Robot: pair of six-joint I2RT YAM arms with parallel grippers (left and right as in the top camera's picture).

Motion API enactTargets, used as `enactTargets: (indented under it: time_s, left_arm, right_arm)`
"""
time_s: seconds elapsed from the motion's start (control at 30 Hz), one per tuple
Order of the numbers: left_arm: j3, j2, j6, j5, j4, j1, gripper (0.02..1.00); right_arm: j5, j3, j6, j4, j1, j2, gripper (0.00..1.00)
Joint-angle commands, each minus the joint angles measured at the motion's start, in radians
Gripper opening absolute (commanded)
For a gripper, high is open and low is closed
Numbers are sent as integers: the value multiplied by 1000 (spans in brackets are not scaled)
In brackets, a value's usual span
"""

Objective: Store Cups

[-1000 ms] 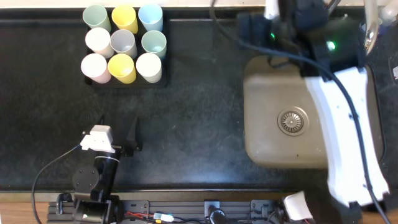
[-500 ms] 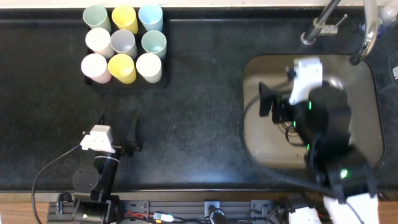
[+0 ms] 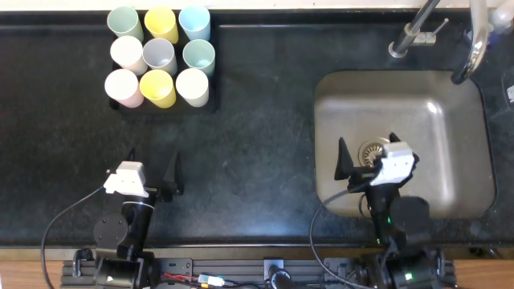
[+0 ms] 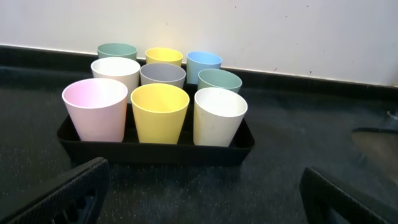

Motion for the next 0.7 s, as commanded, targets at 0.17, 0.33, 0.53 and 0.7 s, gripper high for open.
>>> enactTargets:
  time_s: [0.17,0.33,0.53,0.7]
  left_arm:
    - [-1,-10,18,16,-2,5,1000]
    - [-1,-10,18,16,-2,5,1000]
    - [-1,-10,18,16,-2,5,1000]
    - [-1,-10,18,16,-2,5,1000]
  right_arm:
    - [35,-165,-1,112,-3,-218,996]
    - [34,-256,-1,174,-3,-266,998]
    - [46,-269,-27,158,-3,-266,998]
    - [53,-269,-27,138,-3,-266,998]
